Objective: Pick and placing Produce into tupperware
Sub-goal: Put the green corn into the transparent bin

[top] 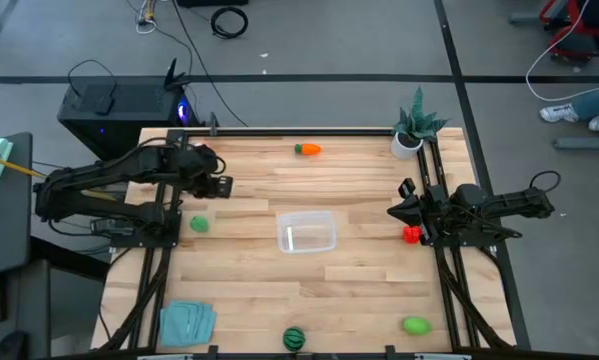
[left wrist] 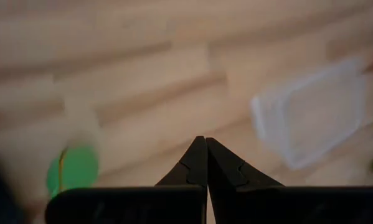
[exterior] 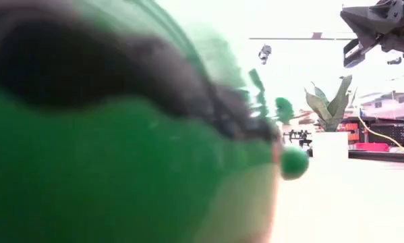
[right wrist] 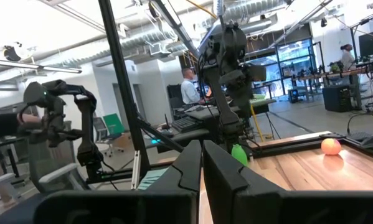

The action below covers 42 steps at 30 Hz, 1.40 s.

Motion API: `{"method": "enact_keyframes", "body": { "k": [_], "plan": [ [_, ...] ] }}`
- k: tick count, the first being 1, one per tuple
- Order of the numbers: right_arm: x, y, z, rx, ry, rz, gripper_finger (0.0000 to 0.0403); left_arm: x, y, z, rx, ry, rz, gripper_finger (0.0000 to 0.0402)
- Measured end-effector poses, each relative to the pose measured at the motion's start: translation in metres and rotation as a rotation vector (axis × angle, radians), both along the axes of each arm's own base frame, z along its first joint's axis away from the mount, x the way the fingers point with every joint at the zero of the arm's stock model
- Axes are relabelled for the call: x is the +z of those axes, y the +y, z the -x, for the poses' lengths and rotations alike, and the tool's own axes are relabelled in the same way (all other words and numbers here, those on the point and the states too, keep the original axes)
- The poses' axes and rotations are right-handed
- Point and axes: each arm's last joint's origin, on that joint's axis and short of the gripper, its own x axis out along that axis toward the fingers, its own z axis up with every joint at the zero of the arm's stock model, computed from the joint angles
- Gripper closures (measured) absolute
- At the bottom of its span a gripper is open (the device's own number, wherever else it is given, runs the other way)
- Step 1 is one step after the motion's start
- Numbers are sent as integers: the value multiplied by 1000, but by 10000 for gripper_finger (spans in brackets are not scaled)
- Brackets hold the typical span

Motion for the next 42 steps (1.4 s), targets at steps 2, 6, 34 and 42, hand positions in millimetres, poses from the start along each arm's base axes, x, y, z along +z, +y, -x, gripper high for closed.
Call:
{"method": "enact_keyframes", "body": {
  "k": [2, 6, 34, 42],
  "plan": [
    [0, 0, 0, 0, -1, 0, 380, -4, -2, 0, -21, 47, 57, 399],
    [0, 0, 0, 0, -1, 0, 380, -9, -4, 5, 5, 128, 121, 397],
    [0, 0, 0, 0, 5, 1, 380, -33, -2, -8, 136, 389, 266, 177],
    [-1, 0, 0, -1, 14, 3, 380, -49, 2, -21, 102, 515, 281, 138]
  ]
}}
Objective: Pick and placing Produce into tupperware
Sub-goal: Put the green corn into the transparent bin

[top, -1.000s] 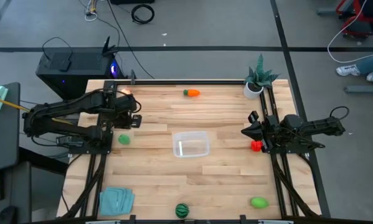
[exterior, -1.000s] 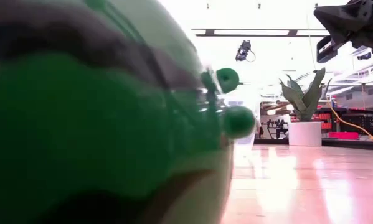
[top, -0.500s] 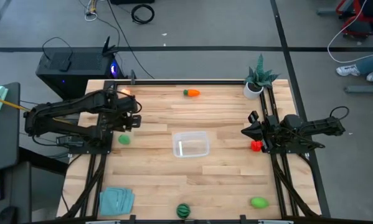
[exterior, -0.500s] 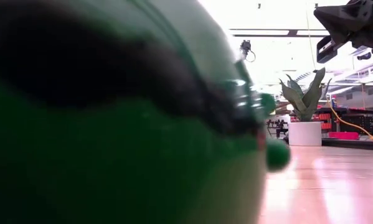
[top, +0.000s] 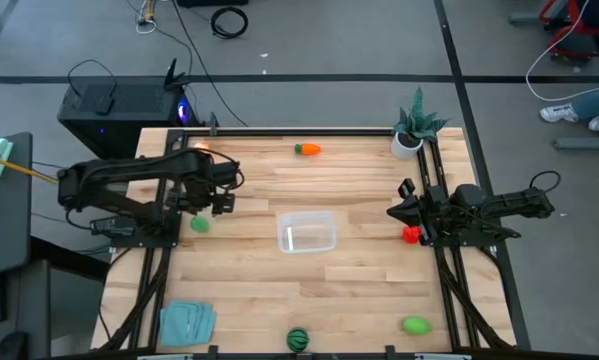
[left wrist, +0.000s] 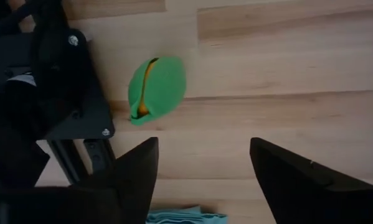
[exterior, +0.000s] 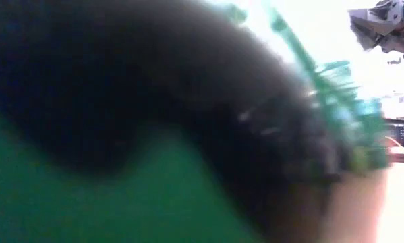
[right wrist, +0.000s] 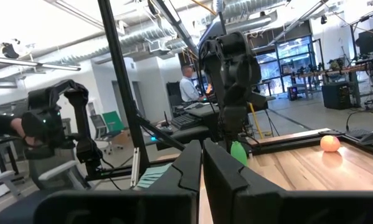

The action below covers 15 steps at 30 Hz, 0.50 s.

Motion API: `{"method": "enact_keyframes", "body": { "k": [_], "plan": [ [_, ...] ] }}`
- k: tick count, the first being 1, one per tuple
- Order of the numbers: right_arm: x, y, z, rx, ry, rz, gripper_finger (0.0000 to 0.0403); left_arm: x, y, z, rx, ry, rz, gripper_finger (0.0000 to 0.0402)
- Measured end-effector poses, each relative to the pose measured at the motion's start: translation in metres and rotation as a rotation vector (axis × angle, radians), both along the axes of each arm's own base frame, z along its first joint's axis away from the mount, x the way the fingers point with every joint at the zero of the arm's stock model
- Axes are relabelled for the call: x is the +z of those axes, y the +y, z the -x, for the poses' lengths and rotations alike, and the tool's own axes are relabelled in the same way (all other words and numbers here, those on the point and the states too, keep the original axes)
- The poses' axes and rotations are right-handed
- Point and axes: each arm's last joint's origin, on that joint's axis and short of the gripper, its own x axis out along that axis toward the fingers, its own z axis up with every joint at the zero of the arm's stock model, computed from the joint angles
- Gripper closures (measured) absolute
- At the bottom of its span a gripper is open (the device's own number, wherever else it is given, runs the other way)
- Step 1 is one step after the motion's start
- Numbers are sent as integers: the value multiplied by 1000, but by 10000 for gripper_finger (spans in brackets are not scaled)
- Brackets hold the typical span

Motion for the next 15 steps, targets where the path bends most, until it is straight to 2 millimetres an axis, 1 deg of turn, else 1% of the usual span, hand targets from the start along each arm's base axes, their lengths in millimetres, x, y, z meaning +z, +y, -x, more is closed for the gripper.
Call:
{"method": "enact_keyframes", "body": {
  "k": [6, 11, 15],
  "plan": [
    [-1, 0, 0, -1, 13, 4, 380, -7, 4, 1, 67, 123, 25, 135],
    [-1, 0, 0, -1, 13, 4, 380, -8, 5, 0, 72, 126, 26, 134],
    [-2, 0, 0, -1, 18, 5, 380, -15, 3, 3, 83, 153, 30, 134]
  ]
}}
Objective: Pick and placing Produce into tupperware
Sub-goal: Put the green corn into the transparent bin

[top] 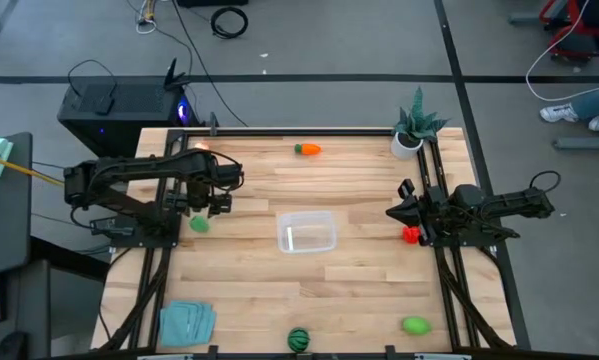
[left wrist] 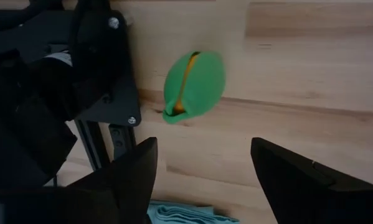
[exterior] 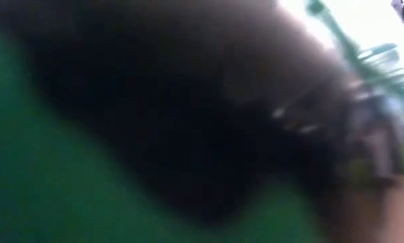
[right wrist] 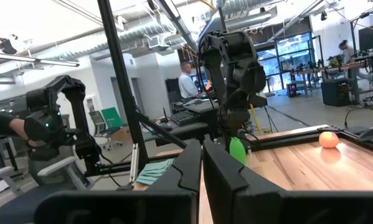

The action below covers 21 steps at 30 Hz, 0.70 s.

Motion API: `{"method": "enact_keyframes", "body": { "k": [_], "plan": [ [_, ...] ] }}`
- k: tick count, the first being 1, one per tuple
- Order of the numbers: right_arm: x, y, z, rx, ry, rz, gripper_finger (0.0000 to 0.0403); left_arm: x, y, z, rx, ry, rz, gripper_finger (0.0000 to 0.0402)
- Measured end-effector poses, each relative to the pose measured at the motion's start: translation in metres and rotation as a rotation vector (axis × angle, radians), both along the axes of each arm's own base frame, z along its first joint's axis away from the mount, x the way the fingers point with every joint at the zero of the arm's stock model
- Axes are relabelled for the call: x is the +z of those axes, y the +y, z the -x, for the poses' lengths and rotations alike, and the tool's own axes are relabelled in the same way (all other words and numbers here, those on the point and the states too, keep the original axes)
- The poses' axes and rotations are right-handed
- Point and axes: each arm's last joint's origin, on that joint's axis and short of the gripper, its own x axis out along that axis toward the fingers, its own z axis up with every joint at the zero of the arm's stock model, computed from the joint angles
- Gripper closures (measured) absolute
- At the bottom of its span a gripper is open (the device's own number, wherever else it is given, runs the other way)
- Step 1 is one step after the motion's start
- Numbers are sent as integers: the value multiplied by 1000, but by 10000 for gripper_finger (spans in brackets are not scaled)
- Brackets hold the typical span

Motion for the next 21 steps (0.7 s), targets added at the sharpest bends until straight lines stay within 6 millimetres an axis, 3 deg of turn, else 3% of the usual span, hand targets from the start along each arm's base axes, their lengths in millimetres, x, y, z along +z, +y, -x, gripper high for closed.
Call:
{"method": "enact_keyframes", "body": {
  "k": [21],
  "plan": [
    [-6, -4, -2, -70, 62, 76, 380, -33, -2, 9, 5, 36, 0, 134]
  ]
}}
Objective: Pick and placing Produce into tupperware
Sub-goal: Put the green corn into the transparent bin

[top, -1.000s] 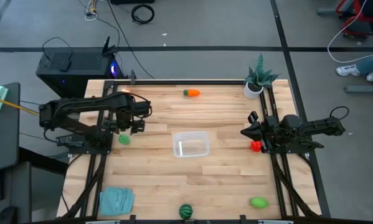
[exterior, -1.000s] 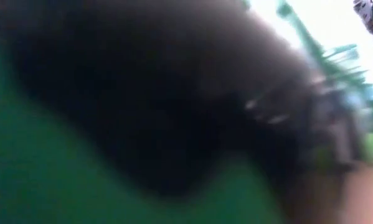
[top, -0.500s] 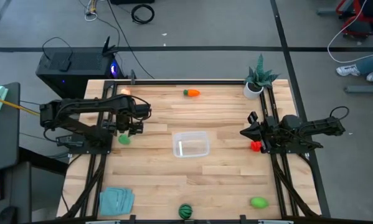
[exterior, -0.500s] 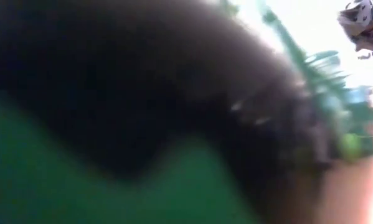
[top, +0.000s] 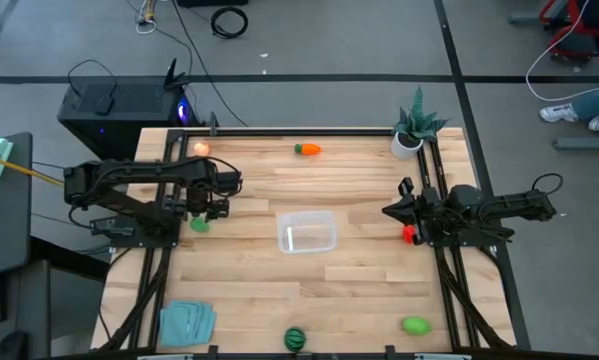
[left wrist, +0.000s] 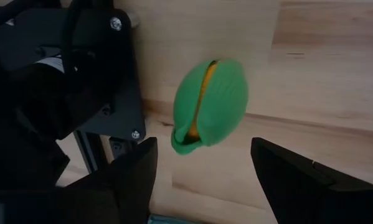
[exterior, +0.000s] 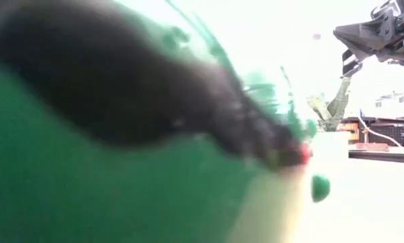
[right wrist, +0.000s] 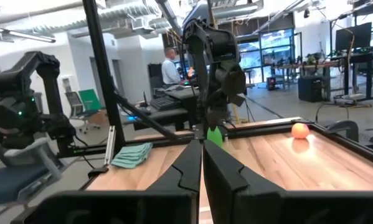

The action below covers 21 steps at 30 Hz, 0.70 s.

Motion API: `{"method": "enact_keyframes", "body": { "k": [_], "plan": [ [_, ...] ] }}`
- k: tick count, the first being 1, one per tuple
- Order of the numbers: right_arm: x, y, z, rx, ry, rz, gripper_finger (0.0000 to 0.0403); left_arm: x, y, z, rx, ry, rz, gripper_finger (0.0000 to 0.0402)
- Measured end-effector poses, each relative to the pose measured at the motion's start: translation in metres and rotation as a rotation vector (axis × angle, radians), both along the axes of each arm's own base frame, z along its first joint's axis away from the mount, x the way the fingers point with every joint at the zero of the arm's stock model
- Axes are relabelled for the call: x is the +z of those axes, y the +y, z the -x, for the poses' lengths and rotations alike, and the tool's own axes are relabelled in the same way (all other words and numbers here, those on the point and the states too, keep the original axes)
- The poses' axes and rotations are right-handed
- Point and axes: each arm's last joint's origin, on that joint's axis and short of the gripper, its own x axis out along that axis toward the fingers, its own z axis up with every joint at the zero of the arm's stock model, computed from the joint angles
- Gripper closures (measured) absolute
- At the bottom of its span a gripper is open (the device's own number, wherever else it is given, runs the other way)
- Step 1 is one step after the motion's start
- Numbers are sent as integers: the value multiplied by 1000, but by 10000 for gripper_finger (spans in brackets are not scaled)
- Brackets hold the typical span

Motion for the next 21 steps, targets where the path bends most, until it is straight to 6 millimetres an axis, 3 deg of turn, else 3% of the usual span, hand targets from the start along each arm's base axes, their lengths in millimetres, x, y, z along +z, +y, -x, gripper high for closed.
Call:
{"method": "enact_keyframes", "body": {
  "k": [21],
  "plan": [
    [0, 0, 0, 2, 1, -2, 380, -36, -2, 6, 3, -51, -11, 134]
  ]
}}
